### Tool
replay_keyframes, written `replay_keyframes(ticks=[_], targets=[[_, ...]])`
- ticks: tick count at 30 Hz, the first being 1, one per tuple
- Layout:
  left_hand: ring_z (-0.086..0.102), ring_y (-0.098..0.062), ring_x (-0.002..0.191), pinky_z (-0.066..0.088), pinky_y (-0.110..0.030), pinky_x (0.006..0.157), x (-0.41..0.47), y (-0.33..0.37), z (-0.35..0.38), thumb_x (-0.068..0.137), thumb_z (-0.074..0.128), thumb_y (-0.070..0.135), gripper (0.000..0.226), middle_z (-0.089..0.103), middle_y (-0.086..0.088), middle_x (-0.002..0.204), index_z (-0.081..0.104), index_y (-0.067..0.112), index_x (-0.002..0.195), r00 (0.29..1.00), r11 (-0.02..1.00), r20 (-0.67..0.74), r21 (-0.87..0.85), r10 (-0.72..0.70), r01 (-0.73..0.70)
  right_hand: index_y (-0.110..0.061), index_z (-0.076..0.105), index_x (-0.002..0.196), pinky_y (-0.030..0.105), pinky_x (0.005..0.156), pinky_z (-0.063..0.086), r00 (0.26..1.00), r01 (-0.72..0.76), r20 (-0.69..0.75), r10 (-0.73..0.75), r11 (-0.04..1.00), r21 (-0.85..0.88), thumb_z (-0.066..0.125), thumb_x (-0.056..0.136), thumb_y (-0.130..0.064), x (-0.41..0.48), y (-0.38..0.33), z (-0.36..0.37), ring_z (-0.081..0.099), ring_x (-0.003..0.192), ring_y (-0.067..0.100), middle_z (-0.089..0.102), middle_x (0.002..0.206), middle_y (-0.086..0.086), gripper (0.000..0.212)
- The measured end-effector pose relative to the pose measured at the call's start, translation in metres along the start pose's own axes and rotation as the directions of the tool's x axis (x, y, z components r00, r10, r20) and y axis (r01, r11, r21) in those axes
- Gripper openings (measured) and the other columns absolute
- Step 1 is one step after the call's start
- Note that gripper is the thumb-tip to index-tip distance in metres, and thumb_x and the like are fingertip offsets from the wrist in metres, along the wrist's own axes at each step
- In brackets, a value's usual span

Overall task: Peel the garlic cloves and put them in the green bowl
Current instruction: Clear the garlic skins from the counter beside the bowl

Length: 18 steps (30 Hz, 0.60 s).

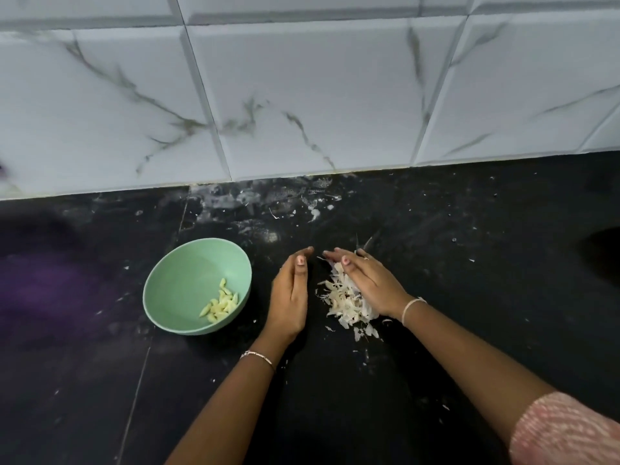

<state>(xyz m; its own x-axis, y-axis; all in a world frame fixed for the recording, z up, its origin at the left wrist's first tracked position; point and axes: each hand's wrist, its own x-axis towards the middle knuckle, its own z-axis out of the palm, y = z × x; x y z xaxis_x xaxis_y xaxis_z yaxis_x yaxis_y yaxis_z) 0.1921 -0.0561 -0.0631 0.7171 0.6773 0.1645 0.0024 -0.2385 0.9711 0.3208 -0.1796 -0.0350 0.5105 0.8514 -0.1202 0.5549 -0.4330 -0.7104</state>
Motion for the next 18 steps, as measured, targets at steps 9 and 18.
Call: replay_keyframes(ticks=[9,18], targets=[[0.05,0.002,0.125,0.038,-0.016,0.104,-0.008,0.005,-0.005,0.102,0.031,0.042,0.045,0.06,0.011,0.131,0.058,0.02,0.13,0.999,0.998,0.046,0.06,-0.02,0.018,-0.024,0.056,0.134,0.039,0.113,0.037,0.973,0.111,-0.229,-0.033,0.936,0.334,0.042,0.095,-0.05,-0.057,0.01,-0.001,0.044,0.133,0.005,0.05,0.141,-0.013,0.048],[0.049,0.0,0.126,0.039,-0.018,0.104,-0.021,0.009,-0.014,0.096,0.031,0.058,0.062,0.058,0.008,0.133,0.054,0.015,0.134,0.998,0.999,0.045,0.0,-0.033,0.033,-0.044,0.004,0.151,0.043,0.119,0.012,0.976,0.018,-0.211,-0.061,0.98,-0.199,0.061,0.063,-0.082,-0.058,-0.016,0.036,-0.003,0.149,0.018,-0.004,0.162,-0.005,0.111]])
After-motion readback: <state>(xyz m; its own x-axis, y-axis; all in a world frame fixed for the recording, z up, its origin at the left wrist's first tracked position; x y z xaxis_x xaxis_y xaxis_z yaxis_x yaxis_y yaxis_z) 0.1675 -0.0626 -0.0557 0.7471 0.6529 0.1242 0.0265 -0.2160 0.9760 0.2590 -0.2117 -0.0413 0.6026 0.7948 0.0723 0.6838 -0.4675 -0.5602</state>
